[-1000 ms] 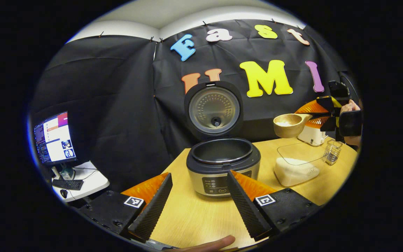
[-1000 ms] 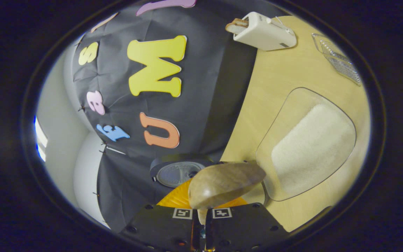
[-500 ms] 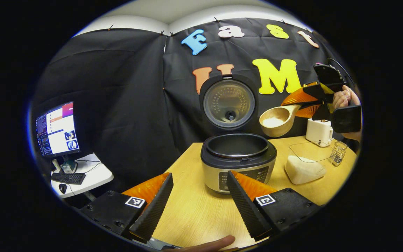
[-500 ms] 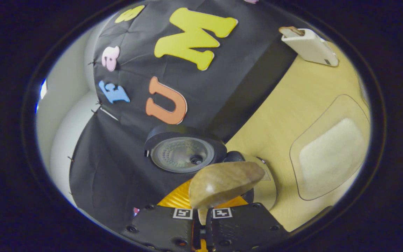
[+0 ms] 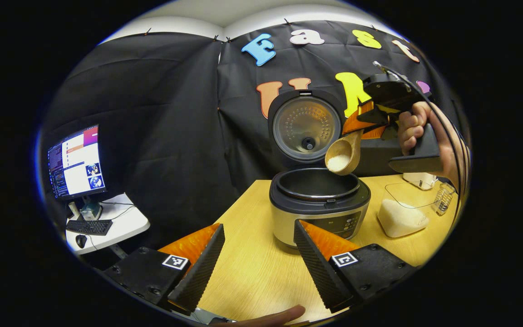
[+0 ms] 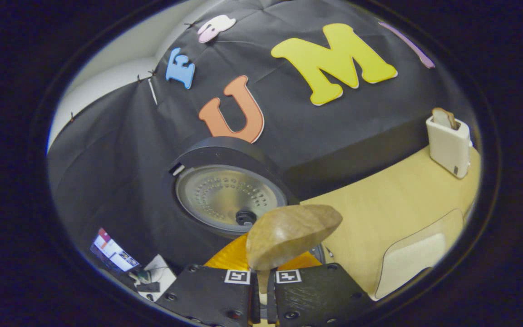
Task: Close the left gripper, press the button to open the rice cooker; take a wooden spoon from the chopstick holder with the right hand, scoop a spoonful of rice and pour it into the rice cooker, then put the wooden spoon back into the chopstick holder.
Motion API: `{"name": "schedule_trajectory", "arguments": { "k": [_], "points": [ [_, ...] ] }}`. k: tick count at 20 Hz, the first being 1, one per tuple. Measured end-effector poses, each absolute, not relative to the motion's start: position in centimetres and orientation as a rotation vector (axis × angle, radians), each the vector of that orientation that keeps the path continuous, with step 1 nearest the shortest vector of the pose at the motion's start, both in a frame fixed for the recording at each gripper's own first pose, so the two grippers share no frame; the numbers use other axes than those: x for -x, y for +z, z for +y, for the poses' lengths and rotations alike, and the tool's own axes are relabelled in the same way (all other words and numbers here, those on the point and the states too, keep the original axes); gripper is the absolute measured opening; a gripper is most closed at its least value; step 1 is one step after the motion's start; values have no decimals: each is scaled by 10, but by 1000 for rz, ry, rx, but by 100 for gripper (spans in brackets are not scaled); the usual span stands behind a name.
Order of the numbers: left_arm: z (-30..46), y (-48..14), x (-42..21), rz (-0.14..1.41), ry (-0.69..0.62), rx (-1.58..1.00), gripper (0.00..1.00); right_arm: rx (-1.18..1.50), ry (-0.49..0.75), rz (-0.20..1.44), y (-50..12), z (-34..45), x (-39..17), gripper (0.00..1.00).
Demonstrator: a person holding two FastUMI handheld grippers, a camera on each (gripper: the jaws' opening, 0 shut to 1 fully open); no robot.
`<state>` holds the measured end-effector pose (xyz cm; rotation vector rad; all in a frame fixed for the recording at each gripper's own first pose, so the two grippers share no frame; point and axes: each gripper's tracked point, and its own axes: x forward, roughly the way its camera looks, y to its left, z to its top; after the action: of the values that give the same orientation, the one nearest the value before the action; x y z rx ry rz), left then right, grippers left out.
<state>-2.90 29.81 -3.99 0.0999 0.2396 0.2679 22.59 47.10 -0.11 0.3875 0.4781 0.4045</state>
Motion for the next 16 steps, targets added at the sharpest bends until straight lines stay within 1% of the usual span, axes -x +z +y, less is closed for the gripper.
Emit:
{"name": "schedule_trajectory", "arguments": {
  "k": [1,4,7,11,14,16],
  "points": [
    [299,-40,30,241,268,-98,98,-349,390,478,-6,473,-230,6],
    [300,-39,30,238,273,-98,98,-255,379,478,-16,480,-234,6],
    [300,-38,29,231,269,-101,98,-98,348,406,-14,477,-236,6],
    [295,-33,29,216,248,-113,99,79,359,296,3,482,-232,7],
    [295,-32,31,210,247,-118,98,246,358,205,15,491,-224,6],
    [297,-33,31,213,254,-117,98,381,381,129,25,504,-213,5]
  ]
}}
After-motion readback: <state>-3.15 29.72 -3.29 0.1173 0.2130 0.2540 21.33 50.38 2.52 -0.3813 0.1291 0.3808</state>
